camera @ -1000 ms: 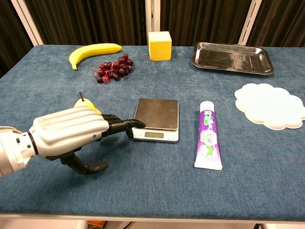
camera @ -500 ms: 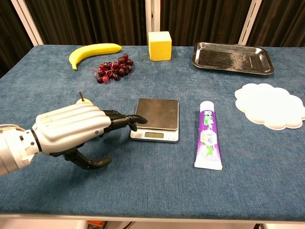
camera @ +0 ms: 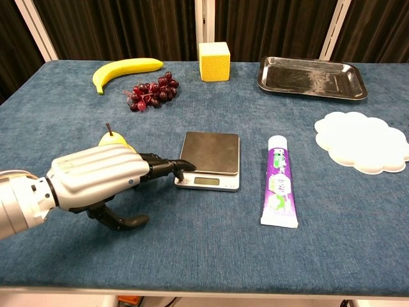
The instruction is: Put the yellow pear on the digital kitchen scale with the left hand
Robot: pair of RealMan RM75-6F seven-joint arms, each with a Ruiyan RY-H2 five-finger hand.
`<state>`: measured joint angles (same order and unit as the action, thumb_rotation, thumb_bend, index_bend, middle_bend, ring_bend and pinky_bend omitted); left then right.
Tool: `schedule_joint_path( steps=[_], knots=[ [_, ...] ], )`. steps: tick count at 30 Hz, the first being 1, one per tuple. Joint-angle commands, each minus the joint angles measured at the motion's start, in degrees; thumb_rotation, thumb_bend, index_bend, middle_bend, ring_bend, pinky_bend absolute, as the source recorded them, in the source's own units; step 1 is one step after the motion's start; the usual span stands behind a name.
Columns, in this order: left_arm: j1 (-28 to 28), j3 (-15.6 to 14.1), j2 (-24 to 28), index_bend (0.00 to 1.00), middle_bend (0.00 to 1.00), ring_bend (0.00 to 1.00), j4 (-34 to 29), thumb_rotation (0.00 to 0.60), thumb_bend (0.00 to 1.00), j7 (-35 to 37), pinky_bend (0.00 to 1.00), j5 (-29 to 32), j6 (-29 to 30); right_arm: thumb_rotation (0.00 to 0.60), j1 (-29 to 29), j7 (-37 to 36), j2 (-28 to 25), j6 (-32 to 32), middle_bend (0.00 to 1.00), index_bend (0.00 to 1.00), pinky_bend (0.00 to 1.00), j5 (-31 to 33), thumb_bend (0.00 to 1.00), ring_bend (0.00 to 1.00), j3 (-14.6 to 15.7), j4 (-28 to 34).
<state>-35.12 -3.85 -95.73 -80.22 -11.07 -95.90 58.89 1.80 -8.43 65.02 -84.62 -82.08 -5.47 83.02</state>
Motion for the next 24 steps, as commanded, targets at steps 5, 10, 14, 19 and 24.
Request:
schedule_joint_path(
  steps=[5,10,14,19,24],
  knots=[
    [-0.1,-0.4,-0.1,0.08,0.17,0.20,0.0,0.600,0.36,-0.1,0.47,0.1,-0.1,0.600,0.1,0.2,0.3,0.1,0.00,0.00,0.00,0.0,0.29,0.00,0.1,-0.3],
    [-0.4,-0.7,-0.6,0.08,0.17,0.20,0.4,0.600,0.36,-0.2,0.47,0.2,-0.6,0.600,0.0,0.4,0.3,0.0,0.00,0.00,0.00,0.0,0.29,0.00,0.1,-0.2],
    [-0.6,-0.8,-1.0,0.08,0.17,0.20,0.8,0.600,0.36,-0.1,0.47,0.4,-1.0,0.600,-0.2,0.5,0.3,0.0,0.00,0.00,0.00,0.1,0.29,0.00,0.2,-0.3],
    [-0.7,-0.6,-1.0,0.08,0.17,0.20,0.9,0.600,0.36,0.1,0.47,0.7,-0.8,0.600,-0.3,0.4,0.4,-0.1,0.00,0.00,0.00,0.2,0.29,0.00,0.2,-0.4],
    [-0.5,-0.6,-0.7,0.08,0.17,0.20,0.8,0.600,0.36,0.0,0.47,1.0,-0.5,0.600,-0.3,0.2,0.4,-0.2,0.00,0.00,0.00,0.0,0.29,0.00,0.2,-0.5]
  ],
)
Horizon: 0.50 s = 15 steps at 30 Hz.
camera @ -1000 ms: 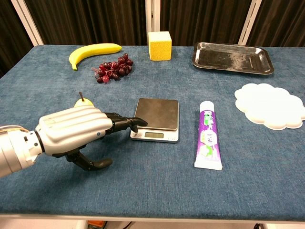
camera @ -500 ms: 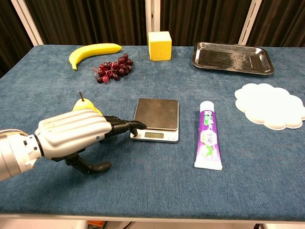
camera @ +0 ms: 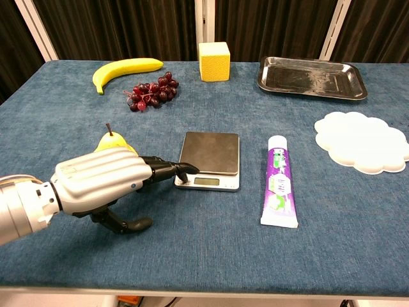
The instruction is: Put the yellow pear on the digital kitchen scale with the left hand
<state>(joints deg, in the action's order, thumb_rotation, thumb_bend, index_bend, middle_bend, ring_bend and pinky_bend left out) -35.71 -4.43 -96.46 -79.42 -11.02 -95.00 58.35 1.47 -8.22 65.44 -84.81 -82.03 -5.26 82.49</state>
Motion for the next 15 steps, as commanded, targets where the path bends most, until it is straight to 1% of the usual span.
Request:
schedule_joint_path(
  steps=[1,15],
  knots=[
    [0.1,-0.1,0.1,0.08,0.17,0.20,-0.1,0.600,0.36,-0.1,0.47,0.1,0.1,0.600,0.0,0.0,0.0,0.0,0.00,0.00,0.00,-0.1,0.29,0.00,0.0,0.0],
    [0.5,-0.2,1.1,0.08,0.17,0.20,-0.2,0.600,0.36,1.0,0.47,-0.2,1.7,0.600,0.2,0.6,0.0,0.3,0.00,0.00,0.00,0.0,0.29,0.00,-0.1,0.3]
  ],
)
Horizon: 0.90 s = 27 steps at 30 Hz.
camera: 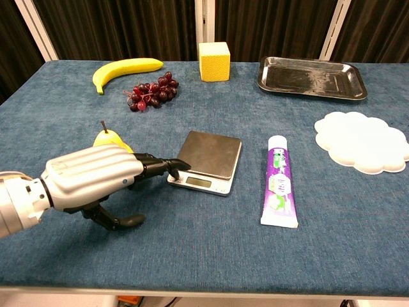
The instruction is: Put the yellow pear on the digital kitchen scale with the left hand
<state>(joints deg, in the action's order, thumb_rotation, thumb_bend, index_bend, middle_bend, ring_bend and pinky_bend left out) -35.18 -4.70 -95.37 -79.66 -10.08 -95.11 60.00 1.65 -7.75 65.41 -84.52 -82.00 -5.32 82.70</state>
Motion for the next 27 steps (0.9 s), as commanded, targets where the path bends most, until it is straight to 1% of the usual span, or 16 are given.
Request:
schedule_joint_path(
  steps=[1,27],
  knots=[
    [-0.1,0.0,0.1,0.08,0.17,0.20,0.1,0.600,0.36,0.1,0.47,0.0,0.0,0.600,0.1,0.3,0.0,0.0,0.00,0.00,0.00,-0.1,0.29,0.00,0.0,0.2],
    [-0.1,-0.6,-0.4,0.08,0.19,0.21,0.7,0.600,0.36,0.0,0.47,1.1,-1.7,0.600,0.4,0.8,0.1,0.7,0.00,0.00,0.00,-0.2,0.29,0.00,0.3,0.3]
  ],
)
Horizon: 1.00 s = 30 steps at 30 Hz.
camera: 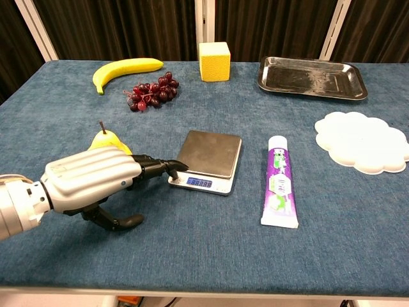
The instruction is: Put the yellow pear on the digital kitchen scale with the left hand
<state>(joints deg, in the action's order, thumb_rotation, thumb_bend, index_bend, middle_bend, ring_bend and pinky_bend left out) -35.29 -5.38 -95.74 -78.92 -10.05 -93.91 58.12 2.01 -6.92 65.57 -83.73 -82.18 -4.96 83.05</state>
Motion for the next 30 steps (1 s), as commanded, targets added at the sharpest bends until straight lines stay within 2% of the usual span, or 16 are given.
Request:
schedule_joint_path(
  steps=[1,8,14,17,18,22,25,30],
  knots=[
    [0.0,0.2,0.1,0.08,0.19,0.21,-0.2,0.600,0.36,0.1,0.47,-0.2,0.4,0.600,0.0,-0.1,-0.1,-0.2,0.00,0.00,0.00,0.0,0.29,0.00,-0.1,0.0],
    [0.4,1.2,1.8,0.08,0.18,0.21,-3.6,0.600,0.36,1.3,0.47,-2.8,5.5,0.600,-0.2,-0.1,-0.4,-0.7,0.00,0.00,0.00,0.0,0.29,0.00,-0.3,0.5],
    [3.2,3.0,1.7,0.07,0.11,0.20,-4.5,0.600,0.35,2.8,0.45,-7.1,16.9,0.600,-0.1,0.2,-0.3,-0.7,0.00,0.00,0.00,-0.4,0.29,0.00,-0.1,0.7],
    [4.9,4.5,2.2,0.07,0.10,0.16,-4.2,0.600,0.35,3.0,0.38,-7.6,21.9,0.600,-0.1,0.3,-0.3,-1.0,0.00,0.00,0.00,-0.6,0.29,0.00,-0.2,0.9],
    [5.4,4.9,3.0,0.07,0.09,0.11,-4.7,0.600,0.35,2.7,0.32,-6.8,22.4,0.600,-0.1,0.4,-0.3,-1.1,0.00,0.00,0.00,-0.6,0.29,0.00,-0.2,1.0],
    [6.6,6.0,6.4,0.04,0.06,0.02,-7.6,0.600,0.32,2.1,0.15,-0.5,19.2,0.600,-0.3,0.6,-0.7,-1.9,0.00,0.00,0.00,-0.8,0.29,0.00,-0.4,1.6],
    [6.8,5.9,8.2,0.03,0.05,0.00,-8.8,0.600,0.28,2.3,0.12,4.5,14.6,0.600,-0.4,1.0,-0.9,-2.4,0.00,0.00,0.00,-1.0,0.29,0.00,-0.5,2.2],
    [6.2,5.5,8.1,0.03,0.04,0.00,-7.9,0.600,0.25,2.9,0.11,10.1,7.5,0.600,-0.5,1.6,-1.2,-2.3,0.00,0.00,0.00,-0.7,0.29,0.00,-0.4,2.8]
  ],
)
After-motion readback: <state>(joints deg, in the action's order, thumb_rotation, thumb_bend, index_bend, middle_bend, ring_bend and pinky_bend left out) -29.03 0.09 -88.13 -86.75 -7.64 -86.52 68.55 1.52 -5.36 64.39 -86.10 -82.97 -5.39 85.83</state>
